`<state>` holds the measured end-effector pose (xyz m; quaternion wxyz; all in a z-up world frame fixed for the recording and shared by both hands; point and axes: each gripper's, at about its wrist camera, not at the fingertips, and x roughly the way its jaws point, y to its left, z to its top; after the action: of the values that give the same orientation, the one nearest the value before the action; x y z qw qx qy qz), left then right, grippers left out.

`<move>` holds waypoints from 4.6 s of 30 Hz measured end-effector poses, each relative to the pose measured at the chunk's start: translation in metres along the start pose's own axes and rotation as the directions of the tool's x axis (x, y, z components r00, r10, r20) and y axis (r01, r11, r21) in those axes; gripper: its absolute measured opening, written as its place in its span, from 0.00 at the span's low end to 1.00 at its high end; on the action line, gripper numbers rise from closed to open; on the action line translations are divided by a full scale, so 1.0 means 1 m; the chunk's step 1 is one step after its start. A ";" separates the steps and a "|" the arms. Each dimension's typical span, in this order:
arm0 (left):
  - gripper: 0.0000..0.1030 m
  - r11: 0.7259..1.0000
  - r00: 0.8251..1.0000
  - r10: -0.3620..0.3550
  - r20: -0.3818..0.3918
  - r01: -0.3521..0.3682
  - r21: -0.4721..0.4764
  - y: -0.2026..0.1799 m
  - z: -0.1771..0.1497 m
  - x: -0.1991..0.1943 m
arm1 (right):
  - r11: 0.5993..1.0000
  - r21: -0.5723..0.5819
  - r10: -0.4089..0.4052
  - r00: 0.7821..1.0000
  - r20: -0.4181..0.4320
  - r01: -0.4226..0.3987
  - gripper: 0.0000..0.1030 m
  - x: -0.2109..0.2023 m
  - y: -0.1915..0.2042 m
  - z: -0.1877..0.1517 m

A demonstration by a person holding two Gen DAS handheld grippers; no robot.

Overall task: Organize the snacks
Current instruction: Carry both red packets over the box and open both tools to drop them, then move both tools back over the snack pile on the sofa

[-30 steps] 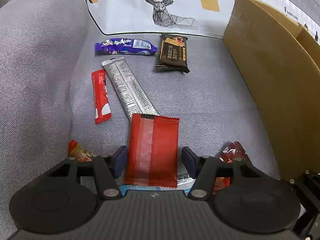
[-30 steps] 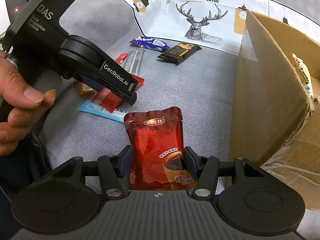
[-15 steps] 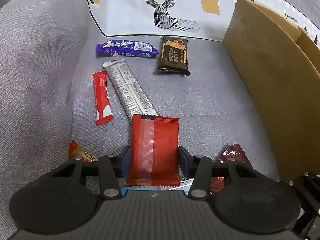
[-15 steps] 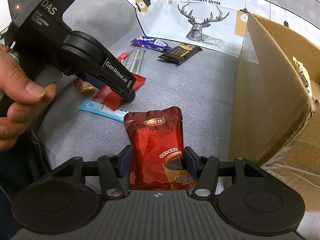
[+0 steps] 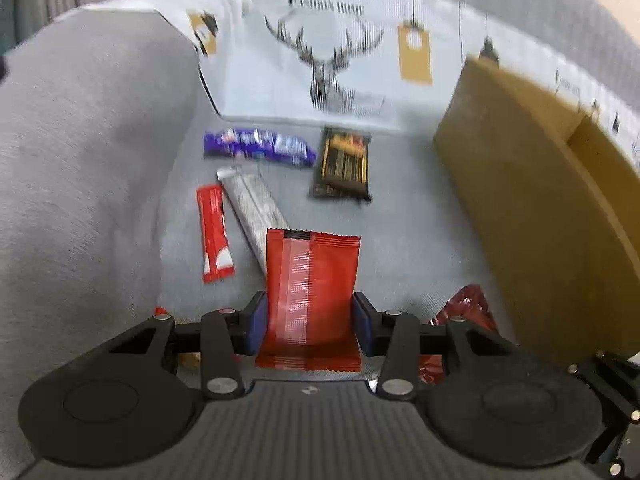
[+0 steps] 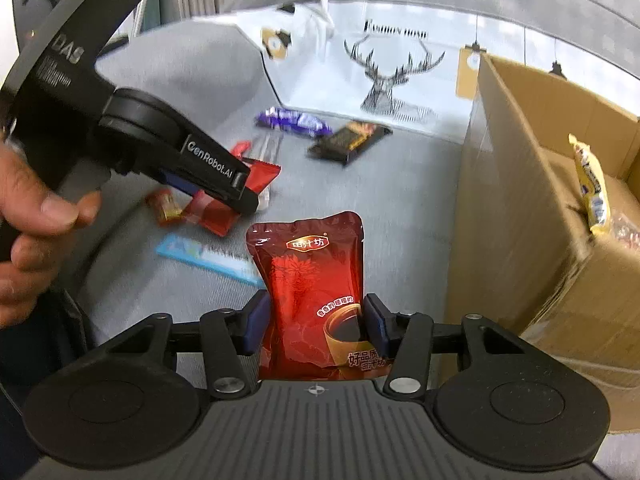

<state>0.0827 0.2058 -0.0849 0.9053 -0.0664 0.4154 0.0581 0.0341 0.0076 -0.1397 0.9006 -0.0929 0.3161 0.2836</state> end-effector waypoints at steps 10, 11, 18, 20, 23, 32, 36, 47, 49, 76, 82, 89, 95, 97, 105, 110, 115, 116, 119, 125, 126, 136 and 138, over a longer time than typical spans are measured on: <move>0.47 0.992 0.990 -0.015 0.143 0.033 -0.123 0.028 0.001 -0.034 | 1.000 0.017 0.024 0.991 0.131 -0.026 0.52 -0.023 0.000 0.018; 0.47 0.992 0.989 -0.014 0.148 0.033 -0.123 0.028 0.001 -0.036 | 0.999 0.019 0.027 0.990 0.141 -0.030 0.52 -0.025 0.000 0.020; 0.47 0.995 0.988 0.000 0.158 0.016 -0.102 0.024 0.000 -0.037 | 0.996 0.055 0.059 0.980 0.192 -0.071 0.52 -0.038 -0.007 0.034; 0.47 0.996 0.988 0.005 0.153 0.008 -0.087 0.022 0.000 -0.036 | 0.995 0.072 0.059 0.978 0.200 -0.074 0.52 -0.040 -0.010 0.038; 0.47 0.998 0.987 0.019 0.162 -0.009 -0.062 0.019 0.001 -0.037 | 0.990 0.108 0.063 0.971 0.229 -0.089 0.52 -0.046 -0.016 0.045; 0.47 0.983 0.985 -0.022 0.172 0.053 -0.178 0.010 0.017 -0.054 | 0.957 0.235 0.080 0.936 0.344 -0.169 0.52 -0.079 -0.048 0.078; 0.47 0.987 0.974 -0.041 0.221 0.074 -0.145 -0.016 0.030 -0.074 | 0.939 0.295 0.055 0.922 0.384 -0.179 0.52 -0.089 -0.068 0.088; 0.47 0.988 0.954 -0.103 0.283 0.130 -0.081 -0.088 0.050 -0.100 | 0.862 0.501 -0.120 0.929 0.351 -0.078 0.53 -0.093 -0.123 0.089; 0.47 0.989 0.951 -0.110 0.289 0.134 -0.062 -0.098 0.057 -0.099 | 0.857 0.511 -0.133 0.927 0.352 -0.071 0.53 -0.096 -0.128 0.087; 0.47 0.951 0.896 -0.307 0.320 0.276 0.139 -0.282 0.132 -0.053 | 0.713 0.689 -0.454 0.835 0.311 0.131 0.53 -0.144 -0.230 0.054; 0.50 0.945 0.890 -0.322 0.323 0.283 0.163 -0.298 0.153 -0.047 | 0.697 0.702 -0.469 0.833 0.294 0.145 0.55 -0.142 -0.236 0.051; 0.58 0.934 0.867 -0.352 0.351 0.304 0.187 -0.292 0.170 -0.065 | 0.689 0.697 -0.504 0.823 0.262 0.199 0.68 -0.138 -0.234 0.054; 0.55 0.948 0.858 -0.317 0.406 0.267 0.176 -0.251 0.153 -0.093 | 0.695 0.682 -0.513 0.822 0.247 0.229 0.69 -0.131 -0.228 0.058; 0.42 0.954 0.853 -0.297 0.429 0.246 0.172 -0.227 0.142 -0.106 | 0.703 0.672 -0.511 0.823 0.247 0.235 0.69 -0.128 -0.224 0.059; 0.23 0.984 0.869 -0.178 0.462 0.149 0.099 -0.086 0.090 -0.155 | 0.781 0.578 -0.473 0.829 0.300 0.236 0.52 -0.120 -0.180 0.069; 0.23 0.995 0.909 -0.090 0.408 0.100 -0.002 -0.014 0.041 -0.147 | 0.914 0.390 -0.282 0.867 0.411 0.112 0.24 -0.111 -0.116 0.078; 0.23 0.990 0.943 -0.052 0.328 0.093 -0.111 0.032 -0.014 -0.118 | 0.998 0.019 0.042 0.899 0.436 -0.056 0.24 -0.091 -0.026 0.077; 0.23 0.989 0.945 -0.042 0.325 0.086 -0.122 0.037 -0.026 -0.112 | 0.995 -0.043 0.100 0.905 0.414 -0.090 0.24 -0.085 -0.011 0.075; 0.20 0.958 0.941 -0.041 0.336 0.132 -0.254 0.062 -0.043 -0.108 | 0.971 -0.147 0.223 0.933 0.281 -0.188 0.24 -0.058 0.021 0.069; 0.20 0.941 0.949 -0.075 0.306 0.169 -0.293 0.081 -0.045 -0.104 | 0.954 -0.234 0.209 0.975 0.077 -0.186 0.31 0.002 0.042 0.065; 0.20 0.947 0.951 -0.075 0.300 0.163 -0.279 0.080 -0.044 -0.105 | 0.949 -0.255 0.204 0.978 0.047 -0.185 0.35 0.010 0.046 0.061; 0.20 0.942 0.957 -0.077 0.278 0.161 -0.294 0.079 -0.043 -0.100 | 0.902 -0.385 0.140 0.976 -0.169 -0.196 0.42 0.064 0.063 0.030; 0.20 0.939 0.962 -0.074 0.265 0.156 -0.306 0.080 -0.042 -0.098 | 0.900 -0.386 0.146 0.975 -0.169 -0.202 0.28 0.063 0.062 0.029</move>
<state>-0.0244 0.2724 -0.0435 0.9288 -0.2308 0.2786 0.0800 0.0537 0.0969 -0.1554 0.8099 -0.2655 0.3189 0.4145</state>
